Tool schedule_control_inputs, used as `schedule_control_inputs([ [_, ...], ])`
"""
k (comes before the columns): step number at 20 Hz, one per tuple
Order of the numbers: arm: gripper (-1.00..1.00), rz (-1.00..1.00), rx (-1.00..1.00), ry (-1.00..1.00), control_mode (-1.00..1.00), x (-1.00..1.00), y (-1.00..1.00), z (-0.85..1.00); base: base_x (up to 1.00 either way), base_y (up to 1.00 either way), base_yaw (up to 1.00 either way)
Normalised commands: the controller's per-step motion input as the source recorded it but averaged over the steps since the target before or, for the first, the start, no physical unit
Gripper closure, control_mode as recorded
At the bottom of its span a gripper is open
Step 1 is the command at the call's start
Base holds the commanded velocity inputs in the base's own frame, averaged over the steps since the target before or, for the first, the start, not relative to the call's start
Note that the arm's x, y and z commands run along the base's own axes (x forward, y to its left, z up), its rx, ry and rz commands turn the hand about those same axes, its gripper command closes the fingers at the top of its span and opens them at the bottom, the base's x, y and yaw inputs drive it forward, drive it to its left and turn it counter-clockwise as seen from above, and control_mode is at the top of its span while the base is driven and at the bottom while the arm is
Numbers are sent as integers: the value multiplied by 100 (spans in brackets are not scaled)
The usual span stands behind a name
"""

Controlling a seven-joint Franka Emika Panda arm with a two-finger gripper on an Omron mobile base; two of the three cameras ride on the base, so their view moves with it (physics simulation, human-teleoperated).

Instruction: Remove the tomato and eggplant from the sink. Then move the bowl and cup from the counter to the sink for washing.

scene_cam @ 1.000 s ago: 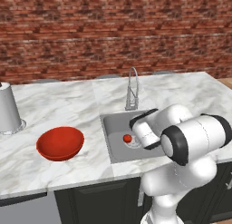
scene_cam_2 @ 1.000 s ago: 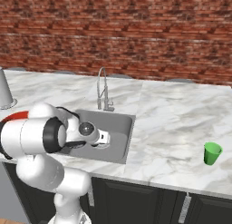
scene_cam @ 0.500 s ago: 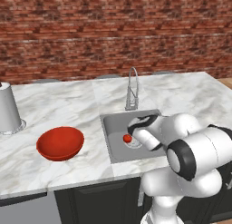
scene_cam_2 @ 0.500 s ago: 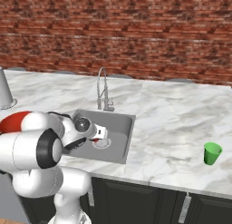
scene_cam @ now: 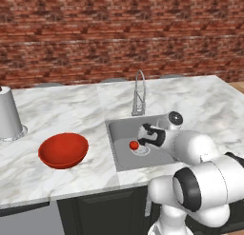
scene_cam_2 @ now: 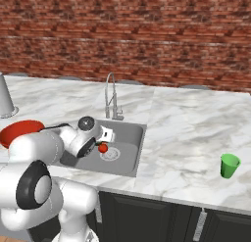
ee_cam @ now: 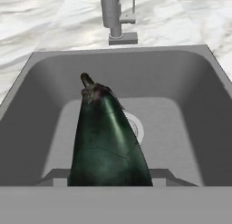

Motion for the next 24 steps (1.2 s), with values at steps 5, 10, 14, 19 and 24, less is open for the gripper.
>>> schedule_control_inputs([
  [5,100,0,0,16,-100,-24,-1,29,0,0,0],
  [10,100,0,0,15,-100,-20,-1,32,0,0,0],
  [14,100,0,0,17,-100,-32,-3,15,0,0,0],
  [19,100,0,0,6,-100,-34,0,13,0,0,0],
  [24,100,0,1,0,-100,-30,1,16,0,0,0],
])
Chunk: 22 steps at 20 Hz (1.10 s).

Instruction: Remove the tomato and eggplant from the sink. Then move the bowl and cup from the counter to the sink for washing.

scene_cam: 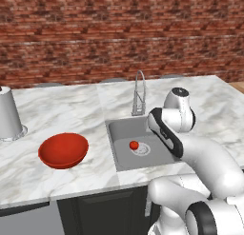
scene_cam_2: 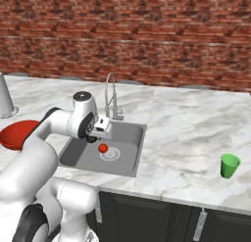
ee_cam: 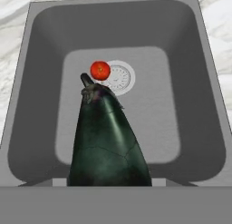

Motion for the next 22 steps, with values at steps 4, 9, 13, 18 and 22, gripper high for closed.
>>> schedule_control_inputs([
  [4,100,0,0,0,-100,-28,-11,6,0,0,0],
  [9,100,0,0,-1,-100,-26,-19,10,0,0,0],
  [13,100,0,0,-3,-100,-14,-27,9,0,0,0],
  [18,100,-1,0,0,-100,0,-30,4,0,0,0],
  [22,100,0,-3,-1,-100,4,-34,0,0,0,0],
])
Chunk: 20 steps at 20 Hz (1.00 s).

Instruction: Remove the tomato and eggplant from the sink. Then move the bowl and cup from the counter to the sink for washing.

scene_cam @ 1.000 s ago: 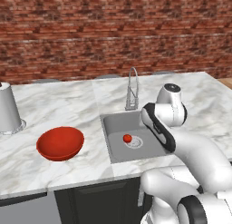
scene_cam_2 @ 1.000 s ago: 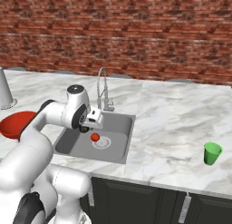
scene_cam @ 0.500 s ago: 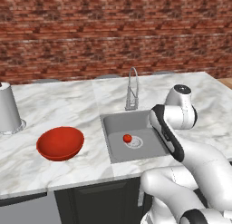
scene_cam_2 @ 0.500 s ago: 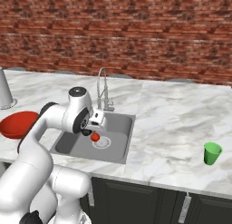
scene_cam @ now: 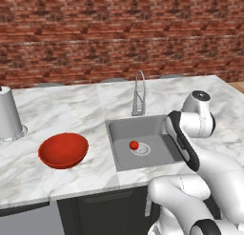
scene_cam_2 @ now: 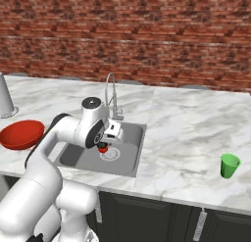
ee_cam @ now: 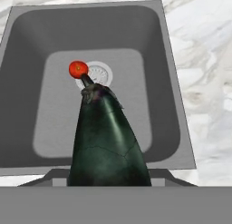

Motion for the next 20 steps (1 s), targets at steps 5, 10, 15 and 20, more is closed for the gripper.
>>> schedule_control_inputs([
  [5,100,0,-5,0,-100,8,-34,0,0,0,0],
  [10,100,0,-3,0,-100,12,-33,0,0,0,0],
  [15,100,3,0,0,-100,9,-35,0,0,0,0],
  [20,100,7,0,0,-100,7,-34,0,0,0,0],
])
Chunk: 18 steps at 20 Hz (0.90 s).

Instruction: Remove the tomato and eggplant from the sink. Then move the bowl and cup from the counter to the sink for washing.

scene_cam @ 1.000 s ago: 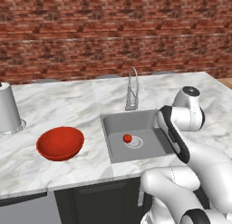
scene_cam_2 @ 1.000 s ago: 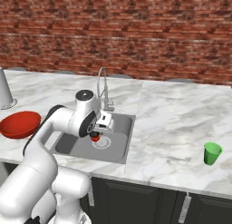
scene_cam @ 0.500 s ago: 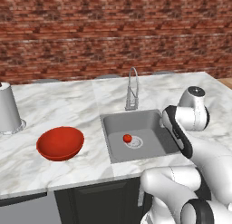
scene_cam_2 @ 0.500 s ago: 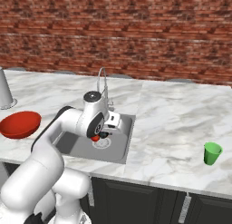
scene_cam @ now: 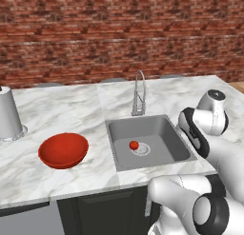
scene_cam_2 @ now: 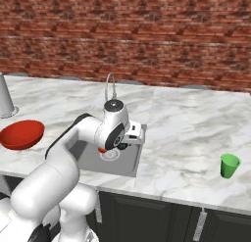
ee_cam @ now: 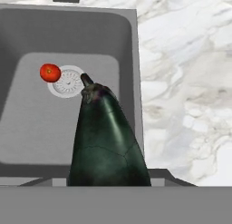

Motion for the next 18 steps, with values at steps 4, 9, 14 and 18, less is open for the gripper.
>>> schedule_control_inputs([
  [4,100,6,0,0,-100,10,-28,0,0,0,0],
  [9,100,5,0,-1,-100,7,-28,0,0,0,0],
  [14,100,4,0,-1,-100,7,-27,-4,0,0,0],
  [18,100,1,0,-2,-100,5,-24,-9,0,0,0],
])
